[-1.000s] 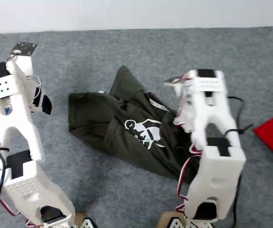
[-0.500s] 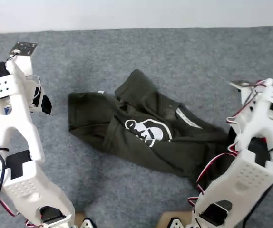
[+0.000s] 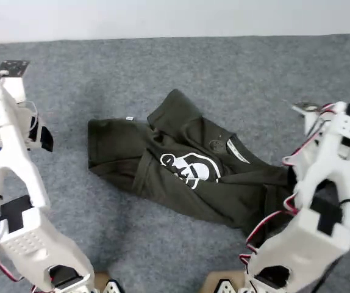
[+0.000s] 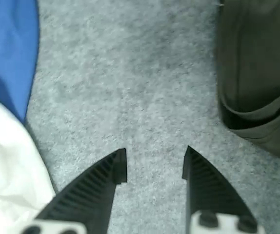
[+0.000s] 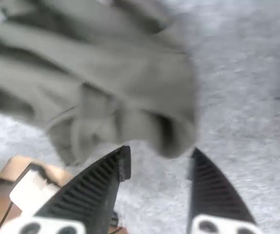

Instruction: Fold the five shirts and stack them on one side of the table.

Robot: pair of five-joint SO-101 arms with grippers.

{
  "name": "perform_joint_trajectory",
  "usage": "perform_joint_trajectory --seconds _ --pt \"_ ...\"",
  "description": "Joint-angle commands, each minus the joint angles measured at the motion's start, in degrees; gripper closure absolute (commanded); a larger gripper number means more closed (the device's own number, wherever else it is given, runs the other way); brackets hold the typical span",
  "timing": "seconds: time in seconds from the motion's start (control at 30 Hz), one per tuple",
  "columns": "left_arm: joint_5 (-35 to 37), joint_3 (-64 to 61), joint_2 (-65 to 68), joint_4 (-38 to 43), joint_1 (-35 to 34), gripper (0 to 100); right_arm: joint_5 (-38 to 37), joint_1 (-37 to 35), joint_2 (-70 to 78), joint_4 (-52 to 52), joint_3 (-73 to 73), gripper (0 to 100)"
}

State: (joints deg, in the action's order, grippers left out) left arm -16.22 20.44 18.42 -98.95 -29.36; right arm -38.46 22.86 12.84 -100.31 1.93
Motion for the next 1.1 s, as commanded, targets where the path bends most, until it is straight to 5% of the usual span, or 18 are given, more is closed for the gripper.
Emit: perform_joint_trajectory --seconds 0.0,0.27,0.57,0.77,1.07 --pt "0.0 0.31 -3.52 -1.58 -0.7 81 1.67 -4.53 -10.95 -2.51 -6.95 84.6" --pt "-0.18 -6.81 -14.68 -1.49 3.08 81 18.64 -14.73 -25.27 -1.54 -14.33 84.8" --pt "-0.18 -16.75 -20.66 4.57 5.63 81 22.59 -17.8 -27.38 5.05 -14.77 84.8" --pt "-0.18 -23.52 -20.92 10.29 5.8 81 45.36 -17.98 -20.0 5.05 -14.95 84.6" --pt "-0.18 -24.48 -20.75 12.31 5.8 81 55.21 -16.75 -4.0 7.43 -9.76 84.5"
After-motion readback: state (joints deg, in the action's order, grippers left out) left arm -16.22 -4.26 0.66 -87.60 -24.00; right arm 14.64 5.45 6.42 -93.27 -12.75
